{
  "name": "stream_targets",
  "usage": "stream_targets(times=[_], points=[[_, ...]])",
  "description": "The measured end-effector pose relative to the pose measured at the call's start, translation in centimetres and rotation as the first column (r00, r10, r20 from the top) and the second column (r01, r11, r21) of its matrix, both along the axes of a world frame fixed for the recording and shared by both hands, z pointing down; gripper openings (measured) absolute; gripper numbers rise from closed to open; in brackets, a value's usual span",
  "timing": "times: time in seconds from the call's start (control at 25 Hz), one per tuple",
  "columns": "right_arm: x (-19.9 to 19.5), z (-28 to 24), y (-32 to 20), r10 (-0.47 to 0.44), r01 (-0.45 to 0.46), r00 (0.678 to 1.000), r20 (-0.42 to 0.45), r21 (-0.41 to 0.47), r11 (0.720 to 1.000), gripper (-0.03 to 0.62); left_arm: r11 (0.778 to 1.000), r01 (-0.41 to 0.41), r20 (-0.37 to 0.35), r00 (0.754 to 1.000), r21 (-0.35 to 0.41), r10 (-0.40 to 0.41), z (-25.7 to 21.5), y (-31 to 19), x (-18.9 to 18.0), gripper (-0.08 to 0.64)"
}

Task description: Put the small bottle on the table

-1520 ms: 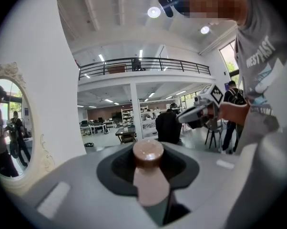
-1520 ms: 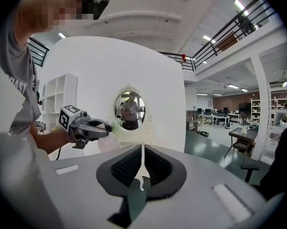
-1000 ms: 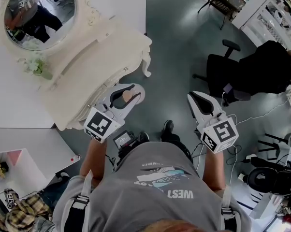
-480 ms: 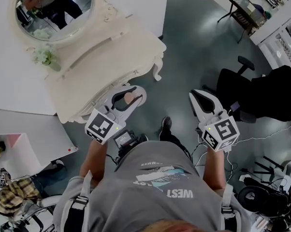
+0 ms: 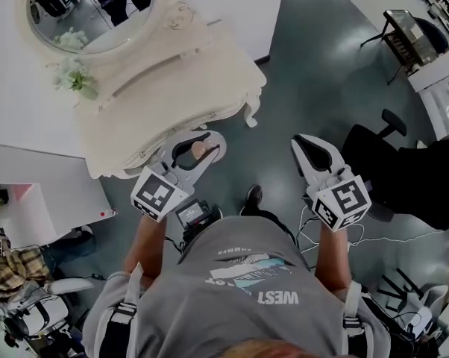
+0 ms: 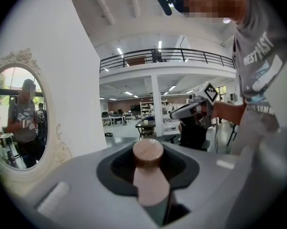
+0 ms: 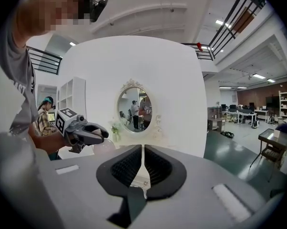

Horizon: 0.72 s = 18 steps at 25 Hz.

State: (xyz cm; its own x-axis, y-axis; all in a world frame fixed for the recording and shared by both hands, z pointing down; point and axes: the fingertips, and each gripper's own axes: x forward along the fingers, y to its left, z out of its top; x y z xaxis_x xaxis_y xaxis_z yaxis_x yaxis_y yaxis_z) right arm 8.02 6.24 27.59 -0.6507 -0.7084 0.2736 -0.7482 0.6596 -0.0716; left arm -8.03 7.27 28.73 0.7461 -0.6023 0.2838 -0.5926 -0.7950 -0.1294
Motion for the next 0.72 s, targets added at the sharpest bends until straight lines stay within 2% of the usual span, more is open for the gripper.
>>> stream_targets(times=[0.44,0.72], points=[[3.7,1.1,-6.2,-0.141,0.141,0.990,0.032,0.004,0.990,0.021,0.989,0.145,0.036,0.989,0.006,-0.145,0.7,-4.5,3.9,0.112],[5.9,1.9,-8.3,-0.129,0.130,0.991,0.048,-0.021,0.991,0.021,0.987,0.159,0.053,0.986,-0.007,-0.158,1.1,-7.2,5.3,0.112]])
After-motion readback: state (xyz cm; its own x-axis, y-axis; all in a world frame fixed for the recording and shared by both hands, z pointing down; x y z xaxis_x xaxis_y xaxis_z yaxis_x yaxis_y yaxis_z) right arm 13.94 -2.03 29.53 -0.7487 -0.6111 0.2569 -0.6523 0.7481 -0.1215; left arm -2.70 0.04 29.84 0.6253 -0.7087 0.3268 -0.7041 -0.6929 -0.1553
